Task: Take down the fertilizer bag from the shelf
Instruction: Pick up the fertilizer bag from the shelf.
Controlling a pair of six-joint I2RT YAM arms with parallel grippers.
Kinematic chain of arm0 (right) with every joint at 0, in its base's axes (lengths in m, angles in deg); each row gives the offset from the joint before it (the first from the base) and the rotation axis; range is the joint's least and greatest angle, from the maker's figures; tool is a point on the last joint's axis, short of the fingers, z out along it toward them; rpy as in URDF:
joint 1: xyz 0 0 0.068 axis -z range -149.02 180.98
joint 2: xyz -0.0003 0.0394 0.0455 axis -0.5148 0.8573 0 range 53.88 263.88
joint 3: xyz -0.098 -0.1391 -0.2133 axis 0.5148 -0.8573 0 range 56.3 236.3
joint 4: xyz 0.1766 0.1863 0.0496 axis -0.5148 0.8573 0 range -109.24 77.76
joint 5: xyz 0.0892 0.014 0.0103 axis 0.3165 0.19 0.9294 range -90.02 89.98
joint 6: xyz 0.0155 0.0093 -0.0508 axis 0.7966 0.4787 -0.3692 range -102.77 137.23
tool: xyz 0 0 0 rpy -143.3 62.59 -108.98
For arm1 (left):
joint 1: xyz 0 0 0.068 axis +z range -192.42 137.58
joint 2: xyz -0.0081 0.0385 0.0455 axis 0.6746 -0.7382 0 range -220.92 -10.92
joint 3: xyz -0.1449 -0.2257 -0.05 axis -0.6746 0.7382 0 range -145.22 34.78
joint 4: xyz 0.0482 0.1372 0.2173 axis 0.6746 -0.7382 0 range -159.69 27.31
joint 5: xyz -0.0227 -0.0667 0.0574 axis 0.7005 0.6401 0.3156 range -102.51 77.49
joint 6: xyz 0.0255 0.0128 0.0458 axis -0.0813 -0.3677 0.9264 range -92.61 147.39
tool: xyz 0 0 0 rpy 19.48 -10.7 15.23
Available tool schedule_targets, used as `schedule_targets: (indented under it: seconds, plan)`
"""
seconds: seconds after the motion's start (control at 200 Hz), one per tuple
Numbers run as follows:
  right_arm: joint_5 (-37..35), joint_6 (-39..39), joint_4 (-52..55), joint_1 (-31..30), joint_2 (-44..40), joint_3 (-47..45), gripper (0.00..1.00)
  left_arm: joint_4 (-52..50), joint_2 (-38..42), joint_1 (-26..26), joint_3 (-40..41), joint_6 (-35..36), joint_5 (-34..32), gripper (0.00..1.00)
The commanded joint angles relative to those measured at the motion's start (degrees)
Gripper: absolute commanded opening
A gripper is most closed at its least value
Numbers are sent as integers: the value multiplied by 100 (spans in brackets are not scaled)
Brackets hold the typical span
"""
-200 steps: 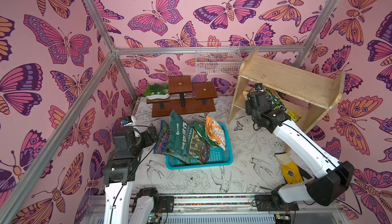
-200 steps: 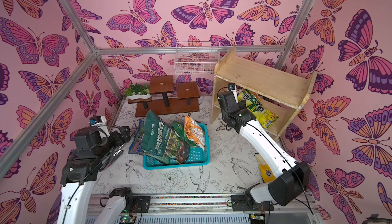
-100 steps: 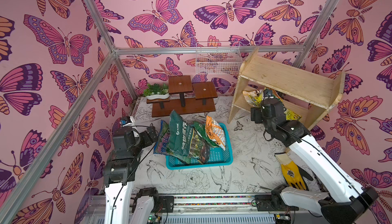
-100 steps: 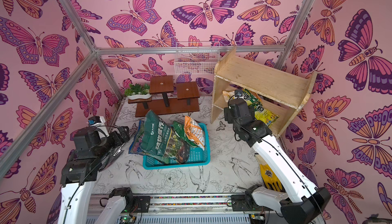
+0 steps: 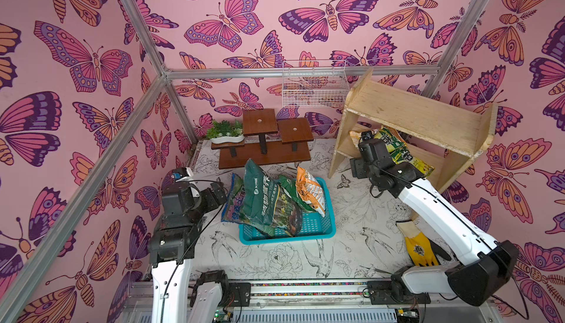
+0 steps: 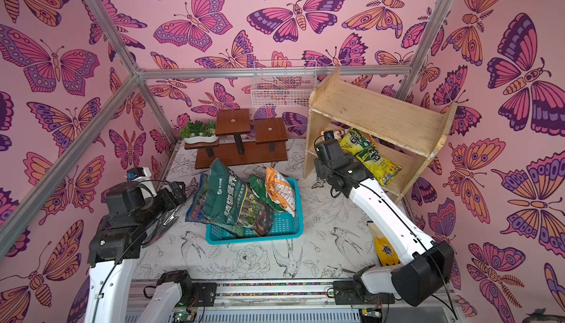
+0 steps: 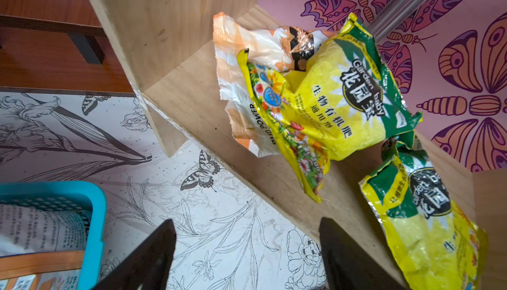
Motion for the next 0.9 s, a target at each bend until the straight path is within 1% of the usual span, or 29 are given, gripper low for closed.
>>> schedule_targets:
  seconds: [0.0, 0.155, 0.335, 0.401, 0.426, 0.501, 0.896]
  plan:
    - [-252, 174, 365, -3, 191, 572, 83, 3, 11, 40, -60, 18, 287, 100]
    - [-695, 270, 790, 0, 622, 1236, 83, 11, 85, 41, -10, 0, 275, 100]
    - [-1099, 316, 1063, -4, 981, 1654, 84, 10, -66, 40, -16, 6, 352, 100]
    - [-1150, 347, 1254, -7, 1091, 1798, 82, 7, -86, 40, -17, 4, 374, 100]
    - [-1165, 352, 1319, -1, 1324, 1856, 81, 9, -87, 41, -16, 9, 381, 100]
    - [-1307, 324, 1428, -9, 1529, 1967, 78, 10, -68, 40, -15, 9, 381, 100]
    - [-1804, -44, 1065, -1, 2027, 2090, 77, 35, 17, 40, -8, 8, 437, 100]
